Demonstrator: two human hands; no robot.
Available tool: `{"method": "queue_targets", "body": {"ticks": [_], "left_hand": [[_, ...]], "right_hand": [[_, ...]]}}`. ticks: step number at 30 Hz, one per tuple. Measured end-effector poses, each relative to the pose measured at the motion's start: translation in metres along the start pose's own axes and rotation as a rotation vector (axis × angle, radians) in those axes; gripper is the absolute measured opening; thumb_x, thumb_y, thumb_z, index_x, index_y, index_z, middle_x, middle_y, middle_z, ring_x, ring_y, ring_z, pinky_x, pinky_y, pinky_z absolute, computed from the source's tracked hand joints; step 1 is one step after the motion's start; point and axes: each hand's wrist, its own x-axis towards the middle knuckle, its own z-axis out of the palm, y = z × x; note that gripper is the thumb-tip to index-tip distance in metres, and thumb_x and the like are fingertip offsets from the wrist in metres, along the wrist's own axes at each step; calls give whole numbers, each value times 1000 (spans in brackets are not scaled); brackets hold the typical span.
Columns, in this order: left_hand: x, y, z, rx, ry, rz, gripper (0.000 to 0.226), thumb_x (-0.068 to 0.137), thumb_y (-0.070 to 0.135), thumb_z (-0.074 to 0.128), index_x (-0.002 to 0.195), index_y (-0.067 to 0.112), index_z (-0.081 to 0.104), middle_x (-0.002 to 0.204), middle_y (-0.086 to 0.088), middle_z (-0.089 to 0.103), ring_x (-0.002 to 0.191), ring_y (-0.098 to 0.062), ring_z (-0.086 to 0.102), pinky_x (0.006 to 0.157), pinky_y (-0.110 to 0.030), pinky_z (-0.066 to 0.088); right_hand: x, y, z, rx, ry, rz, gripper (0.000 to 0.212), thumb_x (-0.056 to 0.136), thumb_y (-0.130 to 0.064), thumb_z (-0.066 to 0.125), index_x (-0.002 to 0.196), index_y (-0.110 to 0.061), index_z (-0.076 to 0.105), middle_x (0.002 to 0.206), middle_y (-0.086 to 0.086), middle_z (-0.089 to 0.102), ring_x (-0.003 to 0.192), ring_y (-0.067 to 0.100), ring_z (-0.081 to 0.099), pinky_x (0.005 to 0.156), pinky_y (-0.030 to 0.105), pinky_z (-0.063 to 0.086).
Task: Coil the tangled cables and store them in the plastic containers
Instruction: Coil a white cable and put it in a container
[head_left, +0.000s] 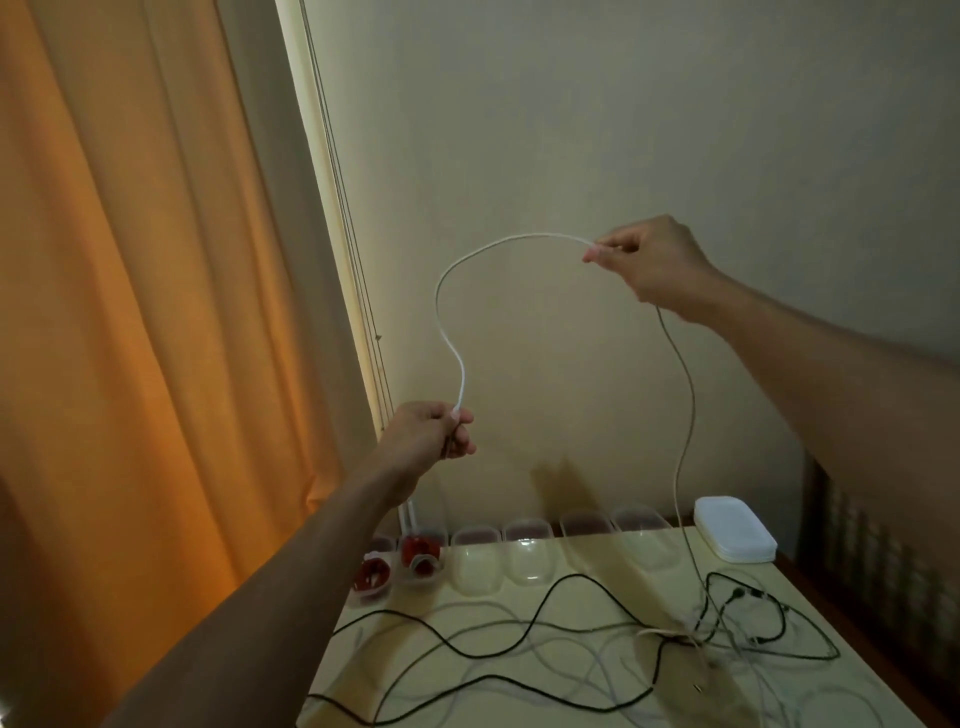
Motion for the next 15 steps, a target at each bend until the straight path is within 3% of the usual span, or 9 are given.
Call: {"method": "queue_targets", "body": {"ticks": [2, 6, 9, 10, 12, 13, 15], "left_hand": [[-1, 3, -1, -83, -31, -34, 27, 109, 11, 42, 112, -3, 65, 84, -12, 63, 85, -26, 68, 93, -42, 59], [-5, 10, 0, -376, -132, -102, 22, 107, 8, 40, 107, -2, 59, 75, -8, 56, 73, -23, 61, 89, -42, 58], [-10, 17, 4, -617, -195, -149, 20, 107, 7, 39, 99, 3, 57, 72, -7, 54, 69, -20, 57, 87, -41, 56], [-13, 19, 6, -666, -207, -157, 20, 107, 7, 38, 99, 4, 57, 71, -7, 53, 68, -20, 57, 86, -40, 56], [-18, 23, 9, -712, -231, -169, 20, 107, 6, 38, 99, 4, 56, 70, -6, 52, 67, -19, 56, 82, -39, 57], [-21, 24, 10, -716, -241, -177, 20, 107, 6, 38, 99, 4, 56, 70, -6, 52, 67, -19, 55, 80, -38, 58], [-25, 24, 13, -706, -255, -194, 19, 107, 6, 37, 102, 4, 55, 69, -6, 51, 65, -19, 55, 79, -38, 58]], "right_hand": [[-9, 3, 7, -105, -70, -35, 19, 95, -36, 69, 103, -23, 80, 75, -3, 65, 59, 5, 49, 56, 19, 36], [-28, 22, 27, -303, -184, -68, 23, 100, -25, 60, 116, -18, 76, 95, 5, 72, 88, 24, 64, 67, 26, 38], [-47, 42, 46, -478, -346, 19, 25, 101, -24, 53, 115, -13, 71, 107, 16, 73, 91, 32, 69, 74, 33, 55], [-55, 46, 52, -573, -416, 68, 30, 101, -27, 52, 123, -12, 65, 118, 18, 68, 99, 33, 67, 81, 36, 55], [-71, 53, 64, -728, -482, 117, 59, 101, -37, 53, 150, -11, 34, 146, 19, 48, 127, 36, 52, 101, 45, 45], [-79, 51, 69, -729, -451, 75, 73, 101, -39, 54, 157, -12, 18, 155, 17, 36, 136, 36, 43, 108, 48, 39], [-92, 41, 76, -576, -321, -57, 84, 99, -39, 58, 159, -14, 5, 164, 13, 22, 146, 33, 30, 117, 50, 31]]}}
